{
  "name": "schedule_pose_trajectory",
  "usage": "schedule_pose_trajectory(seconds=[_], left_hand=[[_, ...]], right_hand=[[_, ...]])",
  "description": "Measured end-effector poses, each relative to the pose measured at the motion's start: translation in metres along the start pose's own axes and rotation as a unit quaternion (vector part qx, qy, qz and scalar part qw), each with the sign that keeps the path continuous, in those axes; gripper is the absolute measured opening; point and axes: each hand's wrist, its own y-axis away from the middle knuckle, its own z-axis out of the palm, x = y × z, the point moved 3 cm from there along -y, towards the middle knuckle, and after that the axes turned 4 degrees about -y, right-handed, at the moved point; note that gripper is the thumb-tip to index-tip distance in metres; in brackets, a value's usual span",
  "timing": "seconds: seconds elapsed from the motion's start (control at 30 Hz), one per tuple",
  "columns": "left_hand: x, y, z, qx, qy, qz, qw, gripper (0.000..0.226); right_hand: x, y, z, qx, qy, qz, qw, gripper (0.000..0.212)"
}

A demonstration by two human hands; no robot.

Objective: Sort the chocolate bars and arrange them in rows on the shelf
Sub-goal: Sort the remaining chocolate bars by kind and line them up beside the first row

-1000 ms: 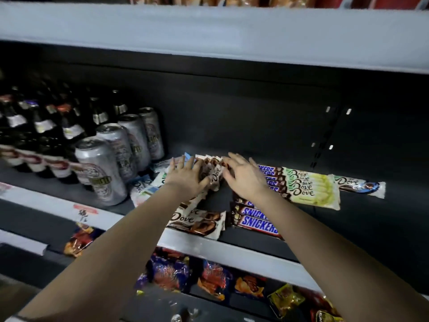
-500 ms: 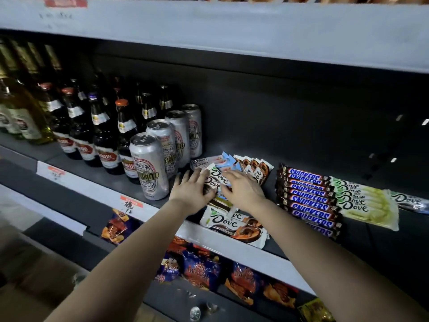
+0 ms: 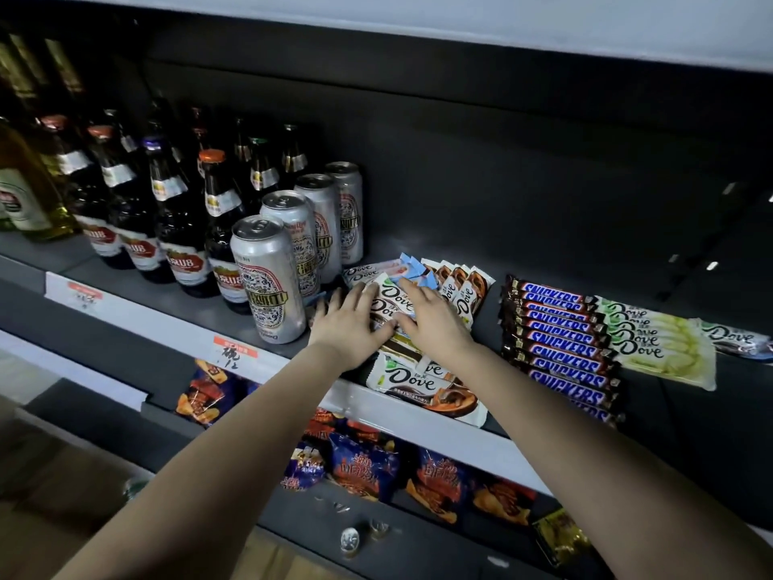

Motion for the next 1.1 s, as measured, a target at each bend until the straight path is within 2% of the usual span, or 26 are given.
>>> schedule_pose_trajectory(seconds=[0.1, 0.17, 0.27, 0.43, 0.57, 0.73, 0.83, 0.97, 1.1], left_hand=[[0.001, -0.002, -0.006, 0.012, -0.024, 0.016, 1.000, 0.074], [0.004, -0.004, -0.014, 0.033, -0.030, 0.035, 0.998, 0.074], [0.009, -0.009, -0.025, 0.066, 0.015, 0.041, 0.997, 0.068], [0.024, -0.019, -0.039, 0.109, 0.029, 0.102, 0.988, 0.062], [0.040, -0.028, -0.044, 0.121, 0.042, 0.157, 0.979, 0.065], [0.077, -0.043, -0.052, 0.148, 0.069, 0.228, 0.960, 0.049], [0.108, -0.045, -0.053, 0.167, 0.093, 0.260, 0.946, 0.043], [0.146, -0.043, -0.041, 0.166, 0.126, 0.279, 0.938, 0.048], [0.179, -0.038, -0.034, 0.154, 0.126, 0.295, 0.935, 0.052]], right_hand=[[-0.002, -0.002, -0.005, 0.009, -0.050, 0.015, 0.999, 0.062], [-0.004, -0.002, -0.010, 0.030, -0.090, 0.023, 0.995, 0.057], [-0.001, 0.001, -0.019, 0.070, -0.157, 0.041, 0.984, 0.048], [0.007, 0.008, -0.043, 0.138, -0.174, 0.046, 0.974, 0.044], [0.012, 0.017, -0.067, 0.157, -0.133, 0.031, 0.978, 0.042], [0.033, 0.045, -0.087, 0.176, -0.066, 0.033, 0.982, 0.042], [0.058, 0.064, -0.097, 0.179, -0.001, 0.071, 0.981, 0.046], [0.088, 0.094, -0.114, 0.217, 0.045, 0.119, 0.968, 0.048], [0.113, 0.125, -0.126, 0.196, 0.089, 0.153, 0.964, 0.048]])
